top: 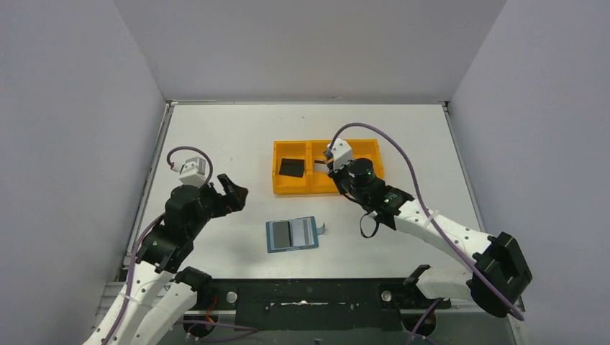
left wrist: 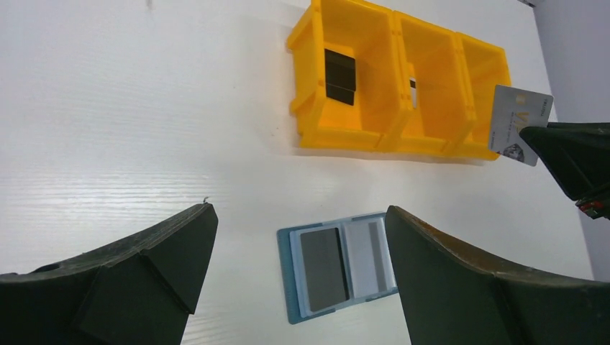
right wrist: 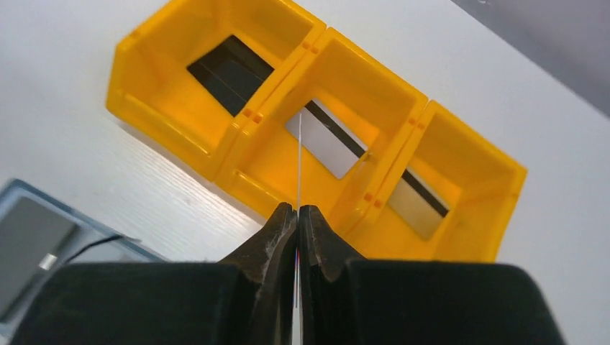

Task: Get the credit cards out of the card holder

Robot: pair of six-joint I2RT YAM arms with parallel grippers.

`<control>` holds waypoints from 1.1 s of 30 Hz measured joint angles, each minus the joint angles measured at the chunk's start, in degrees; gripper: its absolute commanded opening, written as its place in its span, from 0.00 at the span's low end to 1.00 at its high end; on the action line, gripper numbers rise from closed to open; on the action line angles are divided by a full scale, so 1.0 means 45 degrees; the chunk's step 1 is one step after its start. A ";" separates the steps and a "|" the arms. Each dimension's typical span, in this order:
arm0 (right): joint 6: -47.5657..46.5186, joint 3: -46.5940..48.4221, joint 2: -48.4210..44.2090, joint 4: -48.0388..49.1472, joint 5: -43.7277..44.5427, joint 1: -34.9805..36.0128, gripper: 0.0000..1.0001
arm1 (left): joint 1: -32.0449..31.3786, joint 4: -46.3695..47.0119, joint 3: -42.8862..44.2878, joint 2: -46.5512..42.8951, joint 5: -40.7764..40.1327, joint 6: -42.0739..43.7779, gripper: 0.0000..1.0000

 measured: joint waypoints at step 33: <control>-1.1171 0.2686 0.5950 0.0087 -0.2171 -0.1481 0.00 | 0.0155 -0.0398 -0.0661 -0.0529 -0.0797 0.0860 0.91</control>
